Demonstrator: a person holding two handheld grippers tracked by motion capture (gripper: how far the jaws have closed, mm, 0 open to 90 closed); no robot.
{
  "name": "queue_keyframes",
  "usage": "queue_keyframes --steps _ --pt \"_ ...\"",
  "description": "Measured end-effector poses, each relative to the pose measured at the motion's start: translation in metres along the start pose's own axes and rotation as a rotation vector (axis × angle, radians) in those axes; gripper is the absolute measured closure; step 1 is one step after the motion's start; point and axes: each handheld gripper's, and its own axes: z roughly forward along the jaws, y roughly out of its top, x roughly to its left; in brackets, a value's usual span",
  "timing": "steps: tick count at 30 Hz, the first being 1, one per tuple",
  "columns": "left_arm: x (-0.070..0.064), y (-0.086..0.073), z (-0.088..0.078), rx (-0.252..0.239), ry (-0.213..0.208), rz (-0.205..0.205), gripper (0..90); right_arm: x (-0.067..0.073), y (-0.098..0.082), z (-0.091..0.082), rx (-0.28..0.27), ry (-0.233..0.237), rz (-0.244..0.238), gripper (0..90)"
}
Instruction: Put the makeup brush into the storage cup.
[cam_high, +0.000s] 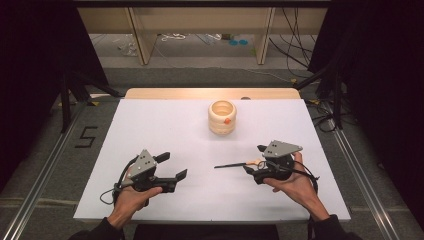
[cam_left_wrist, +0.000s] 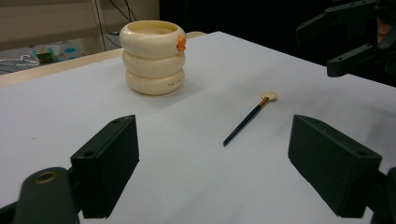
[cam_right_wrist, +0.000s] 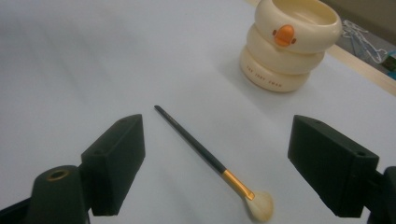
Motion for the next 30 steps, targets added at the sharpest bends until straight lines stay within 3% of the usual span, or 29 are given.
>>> queue_keyframes --steps 2,8,10,12,16,19,21,25,30 --pt "0.001 0.0 -0.001 0.001 0.001 0.009 16.0 -0.002 0.001 0.002 0.006 0.006 -0.017 21.2" --pt "0.0 0.0 0.0 0.002 0.002 -0.005 15.9 -0.006 0.014 0.014 0.107 0.036 -0.102 24.1" --pt "0.001 0.0 0.0 0.008 -0.004 0.014 15.9 -0.007 0.017 0.018 0.131 0.039 -0.115 24.0" --pt "0.0 0.0 0.001 0.009 -0.007 -0.001 15.9 -0.009 0.019 0.022 0.142 0.042 -0.119 23.7" --pt "0.0 0.0 0.001 0.01 -0.006 0.012 15.9 -0.012 0.022 0.03 0.187 0.054 -0.145 25.3" --pt "0.001 0.0 0.001 0.007 -0.005 -0.005 15.9 -0.013 0.024 0.036 0.222 0.08 -0.143 27.4" --pt "0.001 -0.001 0.001 0.011 -0.003 0.003 15.9 -0.014 0.027 0.04 0.255 0.089 -0.186 27.6" --pt "0.001 -0.001 0.001 0.011 0.0 -0.008 15.9 -0.014 0.032 0.046 0.311 0.112 -0.218 27.9" --pt "0.001 -0.001 0.001 0.012 0.0 -0.007 15.9 -0.015 0.031 0.057 0.349 0.157 -0.218 28.9"
